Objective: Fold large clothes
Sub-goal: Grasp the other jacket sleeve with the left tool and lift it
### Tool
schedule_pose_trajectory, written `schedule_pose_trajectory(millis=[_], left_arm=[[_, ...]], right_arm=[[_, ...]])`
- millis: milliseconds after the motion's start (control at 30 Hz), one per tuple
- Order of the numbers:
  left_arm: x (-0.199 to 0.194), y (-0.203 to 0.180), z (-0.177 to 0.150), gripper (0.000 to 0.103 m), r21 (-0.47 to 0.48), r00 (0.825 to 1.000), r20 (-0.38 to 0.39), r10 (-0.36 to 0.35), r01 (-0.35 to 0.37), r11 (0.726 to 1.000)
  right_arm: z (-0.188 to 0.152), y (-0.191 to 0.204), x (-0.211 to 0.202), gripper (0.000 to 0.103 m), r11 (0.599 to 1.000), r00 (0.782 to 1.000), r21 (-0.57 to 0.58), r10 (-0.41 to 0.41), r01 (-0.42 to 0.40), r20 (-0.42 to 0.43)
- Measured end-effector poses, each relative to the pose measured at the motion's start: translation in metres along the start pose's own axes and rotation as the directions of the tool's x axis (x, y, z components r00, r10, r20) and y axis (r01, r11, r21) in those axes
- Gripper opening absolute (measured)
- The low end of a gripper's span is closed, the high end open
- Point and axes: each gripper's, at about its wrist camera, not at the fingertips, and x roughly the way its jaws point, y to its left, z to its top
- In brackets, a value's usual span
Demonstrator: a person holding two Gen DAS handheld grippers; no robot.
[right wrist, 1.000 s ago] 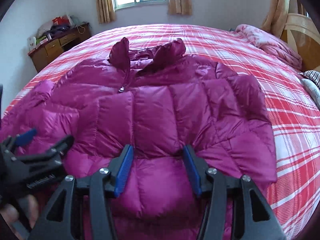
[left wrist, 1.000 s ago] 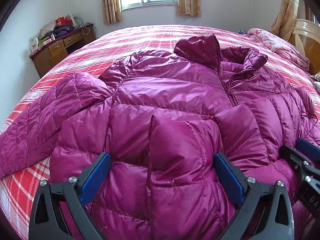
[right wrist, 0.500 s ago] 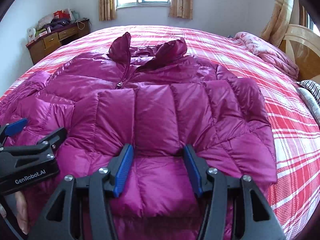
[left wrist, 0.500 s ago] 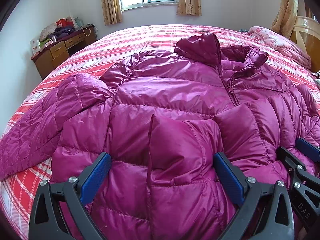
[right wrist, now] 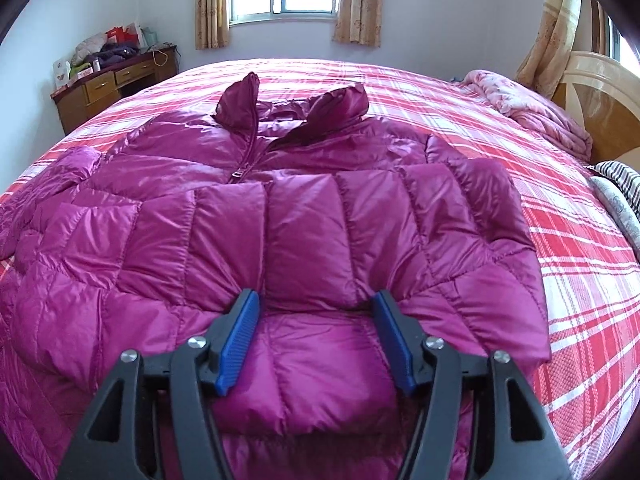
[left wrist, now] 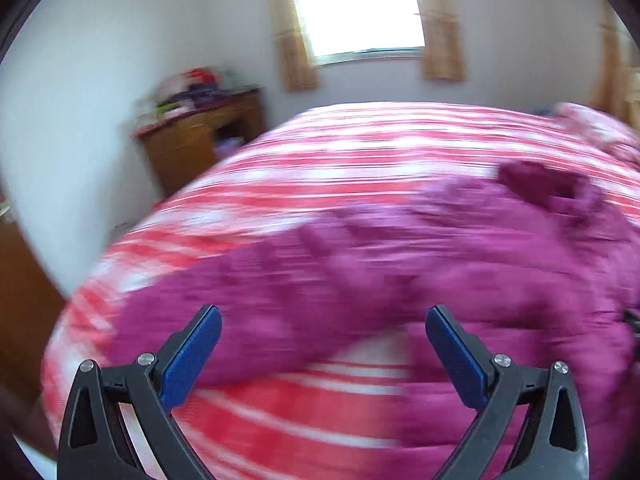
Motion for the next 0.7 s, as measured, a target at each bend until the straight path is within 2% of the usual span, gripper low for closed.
schedule_pose_trajectory(millis=[100, 200, 300, 467, 500, 533, 567, 633, 667, 700], left_arm=[[0.021, 0.071, -0.009, 0.102, -0.092, 0.988, -0.053, 0.142, -0.147, 0.985], [0.038, 0.131, -0.025, 0.102, -0.225, 0.97, -0.142, 0.197, -0.225, 0.948], [0.05, 0.165, -0.04, 0.102, -0.325, 0.964, -0.194, 0.181, -0.238, 0.915], [0.064, 0.17, -0.047, 0.101, -0.391, 0.977, -0.196, 0.081, -0.153, 0.908], [0.067, 0.169, -0.047, 0.093, -0.393, 0.98, -0.19, 0.061, -0.133, 0.91], [0.07, 0.164, -0.047, 0.077, -0.389, 0.98, -0.193, 0.049, -0.122, 0.913], [0.074, 0.162, -0.047, 0.069, -0.382, 0.978, -0.207, 0.035, -0.114, 0.917], [0.077, 0.152, -0.042, 0.042, -0.368, 0.975, -0.218, 0.044, -0.124, 0.921], [0.076, 0.151, -0.041, 0.037, -0.362, 0.977, -0.211, 0.037, -0.114, 0.925], [0.072, 0.15, -0.039, 0.027, -0.353, 0.98, -0.196, 0.035, -0.104, 0.93]], right_arm=[[0.0, 0.0, 0.0, 0.065, 1.0, 1.0, 0.0, -0.001, 0.001, 0.004], [0.0, 0.0, -0.001, 0.065, 1.0, 1.0, -0.002, -0.002, 0.002, 0.005], [-0.001, 0.001, -0.001, 0.066, 1.0, 1.0, -0.002, -0.003, 0.003, 0.005], [-0.001, 0.0, -0.001, 0.067, 1.0, 1.0, -0.003, -0.008, 0.008, 0.007], [-0.001, 0.0, -0.001, 0.068, 1.0, 1.0, -0.004, -0.009, 0.009, 0.007], [-0.001, 0.0, -0.002, 0.068, 1.0, 1.0, -0.004, -0.011, 0.011, 0.008], [-0.001, 0.0, -0.002, 0.068, 1.0, 1.0, -0.005, -0.012, 0.012, 0.008], [-0.001, 0.0, -0.002, 0.068, 1.0, 1.0, -0.005, -0.011, 0.011, 0.009], [-0.001, 0.0, -0.002, 0.068, 1.0, 1.0, -0.004, -0.01, 0.01, 0.009], [-0.001, 0.0, -0.002, 0.068, 1.0, 1.0, -0.005, -0.01, 0.01, 0.009]])
